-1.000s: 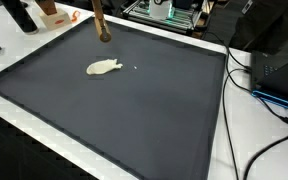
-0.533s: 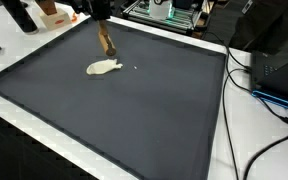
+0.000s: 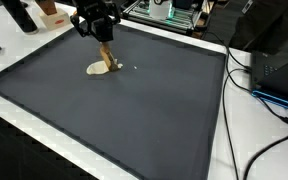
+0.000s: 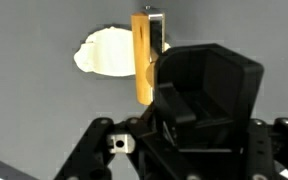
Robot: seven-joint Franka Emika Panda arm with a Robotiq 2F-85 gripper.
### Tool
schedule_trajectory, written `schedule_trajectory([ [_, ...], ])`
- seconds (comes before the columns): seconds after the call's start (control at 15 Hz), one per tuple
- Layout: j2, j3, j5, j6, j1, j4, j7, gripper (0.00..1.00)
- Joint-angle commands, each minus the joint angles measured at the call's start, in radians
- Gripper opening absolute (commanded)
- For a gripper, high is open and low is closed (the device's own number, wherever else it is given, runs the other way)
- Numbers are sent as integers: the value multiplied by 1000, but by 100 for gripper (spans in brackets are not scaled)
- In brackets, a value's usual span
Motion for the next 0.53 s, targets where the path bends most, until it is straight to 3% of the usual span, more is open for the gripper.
schedule_trajectory([
  [0.0, 29, 22, 9, 25, -22, 10, -42, 23],
  [0.47, 50, 25, -13, 26, -21, 23, -36, 23],
])
